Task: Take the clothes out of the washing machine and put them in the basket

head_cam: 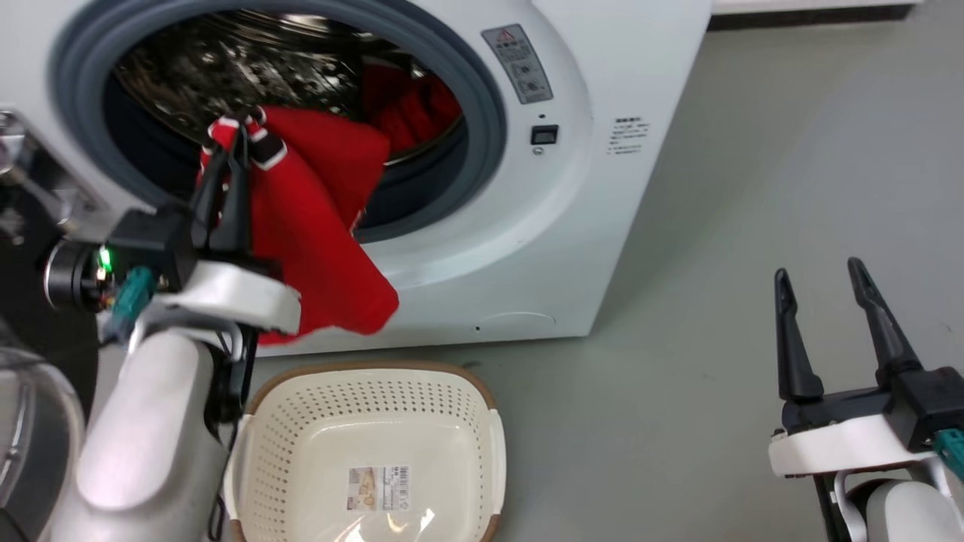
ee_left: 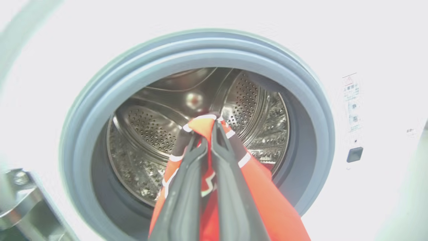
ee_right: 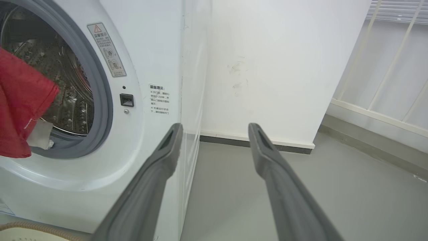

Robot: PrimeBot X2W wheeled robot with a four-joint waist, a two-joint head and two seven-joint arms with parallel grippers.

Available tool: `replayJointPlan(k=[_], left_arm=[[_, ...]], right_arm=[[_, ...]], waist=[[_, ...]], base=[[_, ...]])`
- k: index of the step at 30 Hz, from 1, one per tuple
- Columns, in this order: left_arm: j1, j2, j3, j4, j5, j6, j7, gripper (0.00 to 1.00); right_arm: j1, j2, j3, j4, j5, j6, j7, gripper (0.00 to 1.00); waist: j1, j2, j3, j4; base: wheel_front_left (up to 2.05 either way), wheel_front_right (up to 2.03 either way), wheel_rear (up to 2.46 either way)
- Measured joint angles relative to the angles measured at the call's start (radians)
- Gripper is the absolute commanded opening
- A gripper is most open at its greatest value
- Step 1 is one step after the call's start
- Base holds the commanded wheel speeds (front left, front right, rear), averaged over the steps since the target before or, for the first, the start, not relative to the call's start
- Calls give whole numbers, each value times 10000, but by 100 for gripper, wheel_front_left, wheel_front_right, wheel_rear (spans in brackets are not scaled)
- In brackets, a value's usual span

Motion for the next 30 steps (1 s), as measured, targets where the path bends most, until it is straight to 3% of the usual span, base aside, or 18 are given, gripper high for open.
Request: replayJointPlan(k=[7,13,21,30], left_arm=[[1737,-401,472,-1361,412,-295,0,0],[2604,-690,594,-1315,587,-581,0,0],[2843,-1277,790,-88,769,-1064,0,0],[2040,-1678,1001,2631,1133,-1503,0,0]], right_arm=[[248,0,-52,-36,-161,0,0,100],[244,2,117,-111,-313,0,0,100],[107,2,50,-343,-543,0,0,100],[-507,-2,-188,-830,-932,0,0,100]], waist=[[1,0,-394,551],[2,0,-147,777],[3,0,769,914],[5,-1,2300,981]], base=[[0,0,0],[0,0,0],[0,0,0],[0,0,0]])
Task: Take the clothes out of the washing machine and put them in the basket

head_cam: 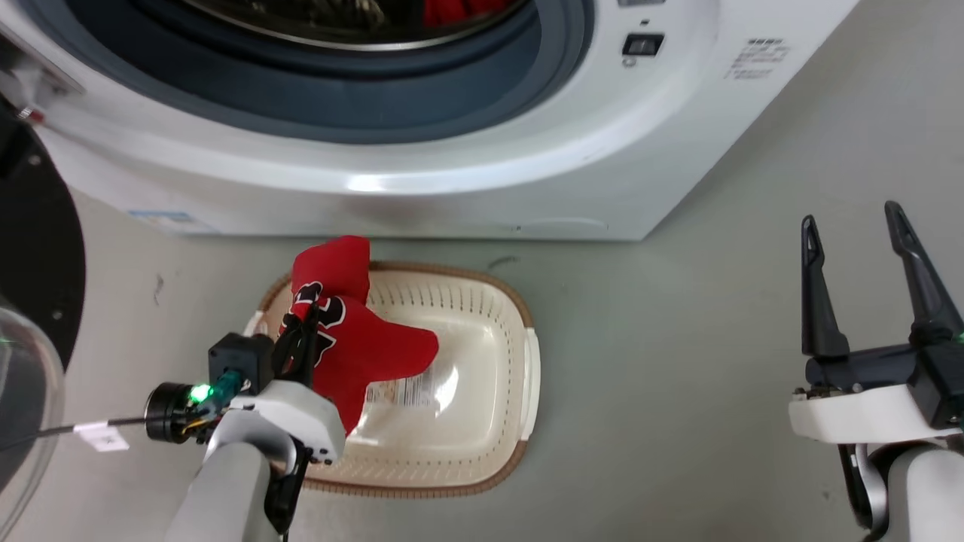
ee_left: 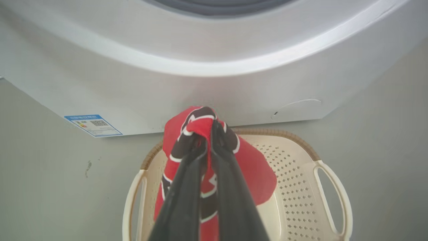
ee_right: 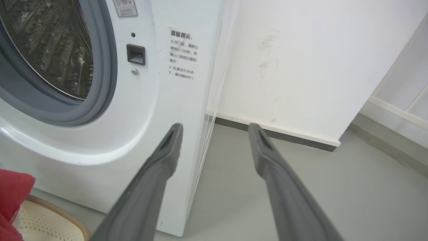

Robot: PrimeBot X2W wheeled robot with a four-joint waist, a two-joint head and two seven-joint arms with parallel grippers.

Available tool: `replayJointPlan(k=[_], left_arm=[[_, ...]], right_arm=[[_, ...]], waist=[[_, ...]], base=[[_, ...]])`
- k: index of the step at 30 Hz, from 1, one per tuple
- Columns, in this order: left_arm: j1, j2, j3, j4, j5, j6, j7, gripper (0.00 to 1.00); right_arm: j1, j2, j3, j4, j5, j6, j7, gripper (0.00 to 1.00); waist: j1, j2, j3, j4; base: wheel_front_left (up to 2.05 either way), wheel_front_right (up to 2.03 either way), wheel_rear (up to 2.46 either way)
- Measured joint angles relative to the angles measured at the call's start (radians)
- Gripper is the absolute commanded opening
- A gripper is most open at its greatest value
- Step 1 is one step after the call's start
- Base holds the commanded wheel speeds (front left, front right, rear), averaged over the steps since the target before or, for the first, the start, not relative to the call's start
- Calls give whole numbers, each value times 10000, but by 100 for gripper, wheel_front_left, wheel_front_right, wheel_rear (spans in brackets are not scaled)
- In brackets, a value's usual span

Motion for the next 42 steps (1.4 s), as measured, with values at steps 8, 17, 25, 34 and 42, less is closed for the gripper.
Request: replayJointPlan(k=[8,17,25,34,42], left_arm=[[-1668,-130,132,2495,345,-167,0,0],[-3290,-132,366,4437,426,-173,0,0],[-4124,-174,232,5461,706,-165,-2,0],[-4333,-380,337,5664,606,-88,0,100],[-3580,-364,506,4842,502,-412,0,100]], right_arm=[[-411,2,-50,-441,-288,0,0,100],[-636,2,-90,-941,-405,0,0,100],[-759,2,-61,-1225,-445,0,0,100],[-904,2,102,-1055,-477,0,0,100],[-961,2,140,-608,-420,0,0,100]], waist=[[1,0,1602,-54],[1,0,3187,-237],[0,0,4214,-398],[0,0,4296,-411],[-1,0,3354,-375]], base=[[0,0,0],[0,0,0],[0,0,0],[0,0,0],[0,0,0]])
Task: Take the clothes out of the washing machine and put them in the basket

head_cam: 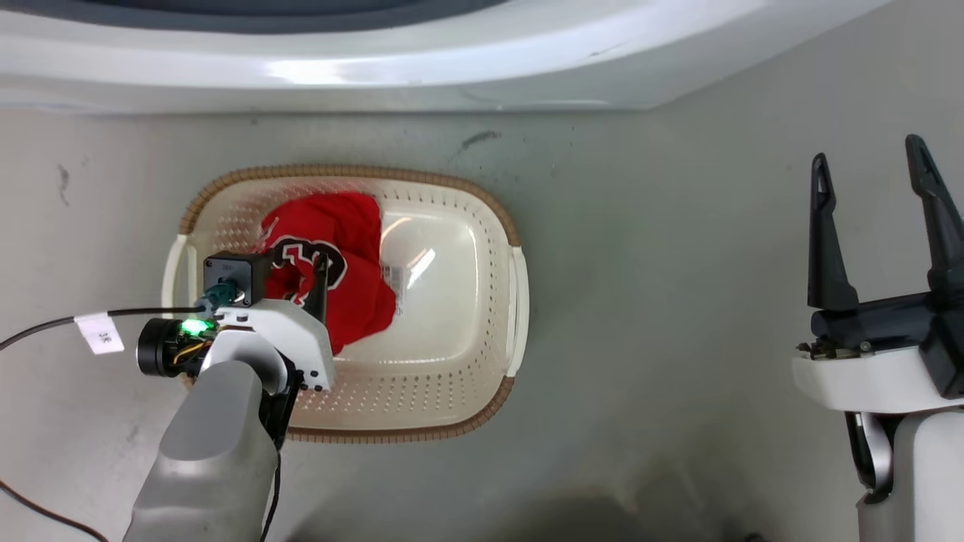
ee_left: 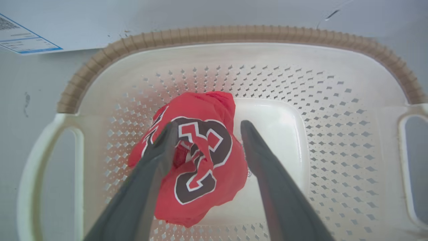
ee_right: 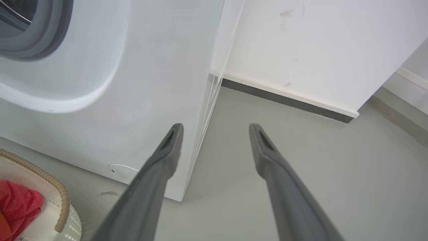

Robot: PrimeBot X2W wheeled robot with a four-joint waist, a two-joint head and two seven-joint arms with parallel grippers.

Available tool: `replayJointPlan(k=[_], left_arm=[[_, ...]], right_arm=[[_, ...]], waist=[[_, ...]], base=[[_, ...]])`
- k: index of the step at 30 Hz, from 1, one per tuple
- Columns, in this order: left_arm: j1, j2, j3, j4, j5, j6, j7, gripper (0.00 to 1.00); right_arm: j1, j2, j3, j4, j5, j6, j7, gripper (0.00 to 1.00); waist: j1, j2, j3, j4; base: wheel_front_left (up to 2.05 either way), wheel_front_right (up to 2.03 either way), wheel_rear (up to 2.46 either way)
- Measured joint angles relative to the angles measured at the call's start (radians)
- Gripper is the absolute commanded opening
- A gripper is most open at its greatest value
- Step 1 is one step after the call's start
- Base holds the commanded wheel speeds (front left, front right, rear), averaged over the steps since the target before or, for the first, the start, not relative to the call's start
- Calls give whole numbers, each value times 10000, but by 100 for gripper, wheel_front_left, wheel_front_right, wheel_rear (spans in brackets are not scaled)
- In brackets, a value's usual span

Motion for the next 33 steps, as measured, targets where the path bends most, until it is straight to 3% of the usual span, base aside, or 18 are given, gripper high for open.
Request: replayJointPlan(k=[15,20,33], left_arm=[[2331,153,364,-3354,-115,-245,0,100],[3022,228,27,-4535,-128,-255,0,100],[2949,1317,-211,-6171,244,-255,0,100]], right_arm=[[489,0,86,796,291,0,0,100],[740,-2,113,915,460,0,0,100],[906,-2,320,986,959,0,0,100]], waist=[[-2,0,-2659,59],[-2,0,-3357,8],[-3,0,-3698,-759]], base=[[0,0,0],[0,0,0],[0,0,0]])
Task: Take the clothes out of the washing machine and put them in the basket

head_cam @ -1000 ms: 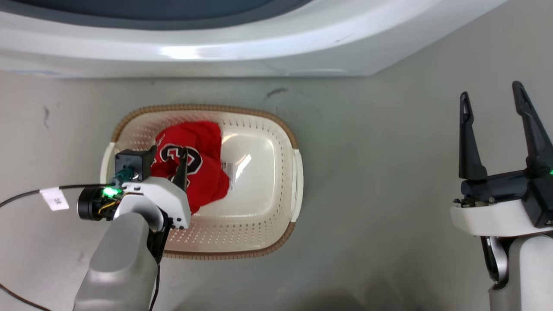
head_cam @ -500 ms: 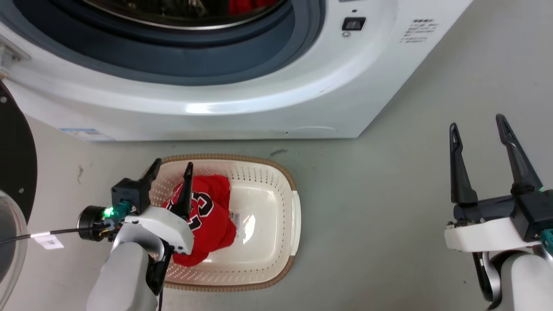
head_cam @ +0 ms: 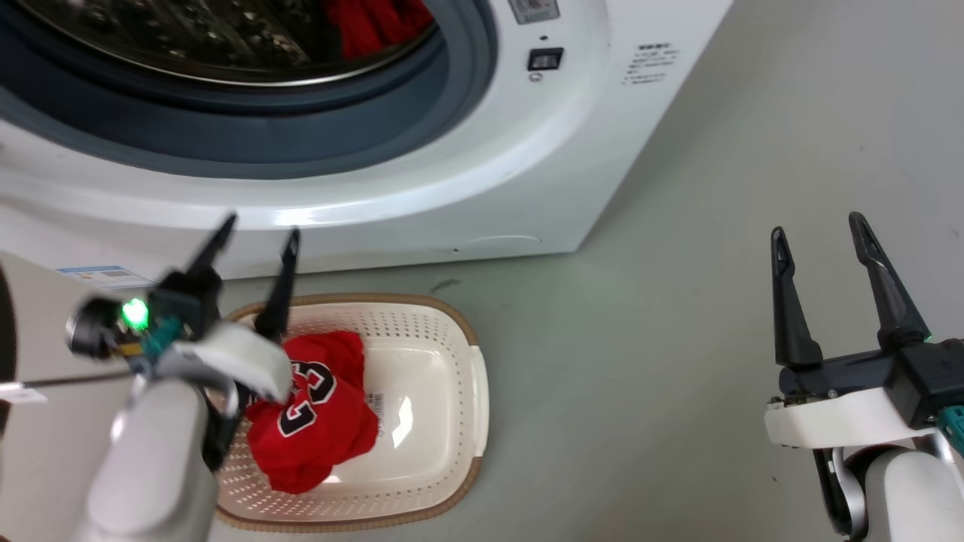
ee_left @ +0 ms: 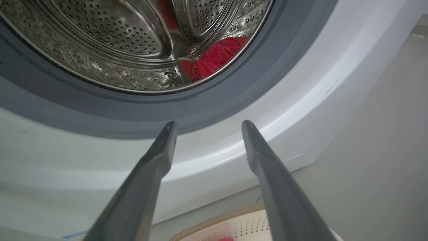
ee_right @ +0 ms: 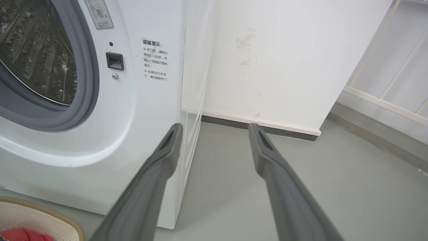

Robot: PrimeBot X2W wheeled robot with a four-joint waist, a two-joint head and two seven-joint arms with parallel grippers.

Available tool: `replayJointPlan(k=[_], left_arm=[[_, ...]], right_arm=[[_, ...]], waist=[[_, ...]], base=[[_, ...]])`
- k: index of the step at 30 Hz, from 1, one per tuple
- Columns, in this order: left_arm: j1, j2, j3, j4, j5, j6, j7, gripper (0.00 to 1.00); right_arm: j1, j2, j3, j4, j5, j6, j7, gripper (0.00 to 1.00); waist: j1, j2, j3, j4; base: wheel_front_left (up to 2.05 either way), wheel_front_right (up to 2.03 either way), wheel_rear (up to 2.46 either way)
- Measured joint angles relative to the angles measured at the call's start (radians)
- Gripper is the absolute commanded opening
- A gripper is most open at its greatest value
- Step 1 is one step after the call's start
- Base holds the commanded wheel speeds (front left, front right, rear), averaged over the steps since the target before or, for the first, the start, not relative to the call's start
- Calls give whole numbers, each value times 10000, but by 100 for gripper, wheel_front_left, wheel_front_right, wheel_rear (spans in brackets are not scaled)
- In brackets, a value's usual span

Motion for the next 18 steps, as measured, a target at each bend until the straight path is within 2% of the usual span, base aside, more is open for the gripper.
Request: replayJointPlan(k=[4,7,14,18], left_arm=[[-1174,500,-364,313,-234,0,42,100],[-2316,934,-767,397,-683,-2,606,100],[-5376,2332,-1561,407,-1534,-2,3216,100],[-7271,3014,-2019,913,-2150,-2,4836,100]], right_arm=[[6,0,113,-12,163,0,0,100],[-8,-2,173,-42,357,0,0,100],[-340,-12,359,-174,1014,0,0,100],[-510,-12,577,-203,1356,0,0,100]], waist=[[1,0,316,-324],[1,0,635,-595],[2,0,1566,-1440],[3,0,2230,-1962]], base=[[0,0,0],[0,0,0],[0,0,0],[0,0,0]])
